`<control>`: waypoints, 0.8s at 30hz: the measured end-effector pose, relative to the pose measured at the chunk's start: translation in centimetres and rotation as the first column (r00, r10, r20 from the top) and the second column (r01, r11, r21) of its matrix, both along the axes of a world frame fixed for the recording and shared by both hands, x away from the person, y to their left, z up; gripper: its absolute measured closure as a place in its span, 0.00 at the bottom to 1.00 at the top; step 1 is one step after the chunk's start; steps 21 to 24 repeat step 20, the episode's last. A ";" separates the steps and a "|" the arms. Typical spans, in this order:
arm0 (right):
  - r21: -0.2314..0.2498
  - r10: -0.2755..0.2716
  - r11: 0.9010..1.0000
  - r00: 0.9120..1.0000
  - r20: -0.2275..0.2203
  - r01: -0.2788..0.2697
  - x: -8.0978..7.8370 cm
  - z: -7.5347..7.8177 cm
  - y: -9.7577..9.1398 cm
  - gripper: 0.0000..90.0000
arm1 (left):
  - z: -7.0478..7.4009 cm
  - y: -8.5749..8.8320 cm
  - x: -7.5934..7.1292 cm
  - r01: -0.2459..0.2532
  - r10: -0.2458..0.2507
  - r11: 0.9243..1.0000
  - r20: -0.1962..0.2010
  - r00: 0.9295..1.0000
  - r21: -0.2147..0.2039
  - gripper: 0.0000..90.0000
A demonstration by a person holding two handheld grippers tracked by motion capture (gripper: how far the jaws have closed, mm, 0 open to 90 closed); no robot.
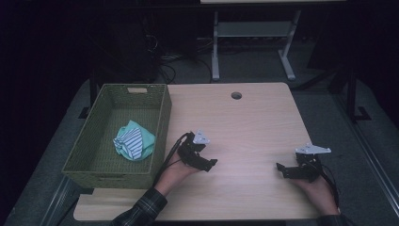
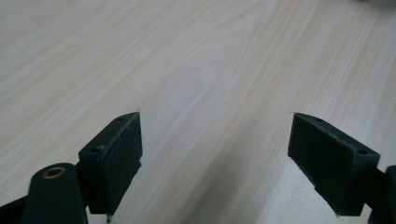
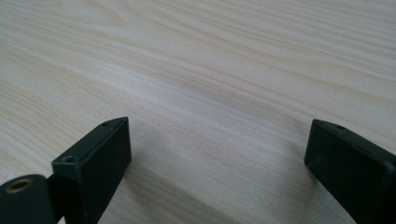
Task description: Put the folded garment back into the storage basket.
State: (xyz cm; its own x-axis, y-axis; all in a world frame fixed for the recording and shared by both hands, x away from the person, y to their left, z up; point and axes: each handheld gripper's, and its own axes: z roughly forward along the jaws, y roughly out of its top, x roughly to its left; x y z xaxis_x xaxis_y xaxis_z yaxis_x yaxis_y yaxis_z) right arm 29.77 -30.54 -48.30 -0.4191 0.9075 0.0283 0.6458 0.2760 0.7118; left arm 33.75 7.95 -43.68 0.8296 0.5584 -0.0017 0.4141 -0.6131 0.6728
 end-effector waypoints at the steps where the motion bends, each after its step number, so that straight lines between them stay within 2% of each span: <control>1: 0.000 0.000 1.000 1.000 0.000 0.000 0.0 0.0 0.0 0.08 | -0.4 -0.1 -0.1 0.000 0.000 1.000 -0.002 1.000 0.002 0.19; 4: 0.000 0.002 1.000 1.000 0.000 -0.002 0.0 0.0 0.0 0.08 | -1.3 -0.4 -0.1 0.016 -0.016 0.999 -0.007 1.000 0.029 0.19; 12: 0.001 0.005 1.000 1.000 -0.001 -0.005 0.0 0.0 0.0 0.08 | -3.0 -0.5 0.0 0.017 -0.015 0.998 -0.030 0.999 0.062 0.19; 17: 0.001 0.007 1.000 1.000 -0.001 -0.007 0.0 0.0 0.0 0.08 | -3.1 -0.3 0.0 0.015 -0.013 0.999 -0.028 1.000 0.050 0.18; 20: 0.001 0.007 1.000 1.000 -0.001 -0.007 0.0 0.0 0.0 0.08 | -3.3 -0.1 -0.2 0.018 -0.018 1.000 -0.015 1.000 0.026 0.16; 24: 0.001 0.007 1.000 1.000 -0.001 -0.007 0.0 0.0 0.0 0.08 | -3.3 -0.1 -0.2 0.018 -0.018 1.000 -0.015 1.000 0.026 0.16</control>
